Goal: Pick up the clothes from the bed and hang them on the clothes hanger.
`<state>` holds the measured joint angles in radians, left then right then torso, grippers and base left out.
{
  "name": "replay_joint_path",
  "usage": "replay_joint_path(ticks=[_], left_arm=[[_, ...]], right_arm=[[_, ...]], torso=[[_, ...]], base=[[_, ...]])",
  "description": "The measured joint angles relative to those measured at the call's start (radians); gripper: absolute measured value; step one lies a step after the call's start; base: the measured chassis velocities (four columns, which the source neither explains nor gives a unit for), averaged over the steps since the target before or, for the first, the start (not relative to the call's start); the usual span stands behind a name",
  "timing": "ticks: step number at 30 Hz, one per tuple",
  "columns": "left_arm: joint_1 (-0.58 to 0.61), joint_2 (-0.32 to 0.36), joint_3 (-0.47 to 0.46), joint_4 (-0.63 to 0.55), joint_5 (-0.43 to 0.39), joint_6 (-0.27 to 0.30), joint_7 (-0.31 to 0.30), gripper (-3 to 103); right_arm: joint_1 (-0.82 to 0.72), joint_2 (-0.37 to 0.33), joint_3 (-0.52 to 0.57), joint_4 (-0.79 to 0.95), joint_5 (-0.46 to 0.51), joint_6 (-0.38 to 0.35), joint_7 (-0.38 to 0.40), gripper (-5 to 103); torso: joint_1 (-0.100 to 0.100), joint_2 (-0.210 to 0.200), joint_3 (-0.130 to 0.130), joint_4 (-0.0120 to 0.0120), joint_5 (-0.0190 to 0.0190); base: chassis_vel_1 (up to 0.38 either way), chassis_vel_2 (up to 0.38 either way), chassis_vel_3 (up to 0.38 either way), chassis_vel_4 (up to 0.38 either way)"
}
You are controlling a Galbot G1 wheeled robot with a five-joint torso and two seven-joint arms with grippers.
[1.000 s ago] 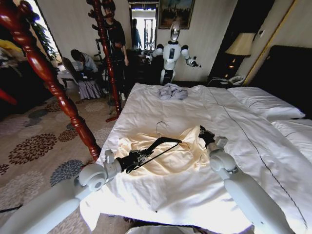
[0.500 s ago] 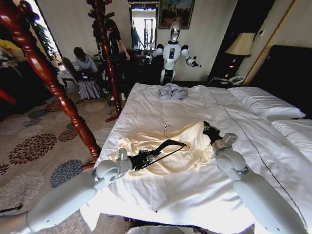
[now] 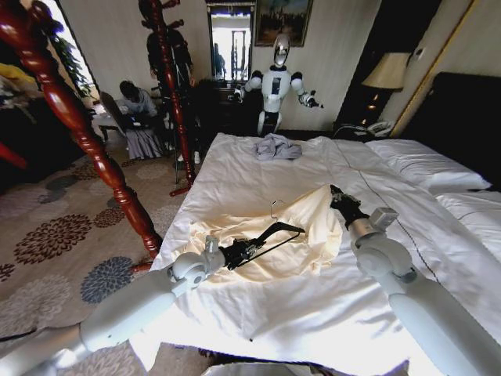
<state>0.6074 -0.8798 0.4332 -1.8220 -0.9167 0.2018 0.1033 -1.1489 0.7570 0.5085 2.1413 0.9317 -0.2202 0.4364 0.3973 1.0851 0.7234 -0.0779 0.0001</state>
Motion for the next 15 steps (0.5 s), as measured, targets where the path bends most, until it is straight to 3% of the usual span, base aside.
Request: replay_joint_path(ticks=[15], left_arm=[[-0.032, -0.111, 0.038, 0.112, 0.008, -0.006, -0.003, 16]], right_arm=[[-0.072, 0.025, 0.008, 0.083, 0.034, -0.024, 0.022, 0]], torso=[[0.0, 0.0, 0.0, 0.0002, 0.0001]], base=[[0.0, 0.0, 0.0, 0.0]])
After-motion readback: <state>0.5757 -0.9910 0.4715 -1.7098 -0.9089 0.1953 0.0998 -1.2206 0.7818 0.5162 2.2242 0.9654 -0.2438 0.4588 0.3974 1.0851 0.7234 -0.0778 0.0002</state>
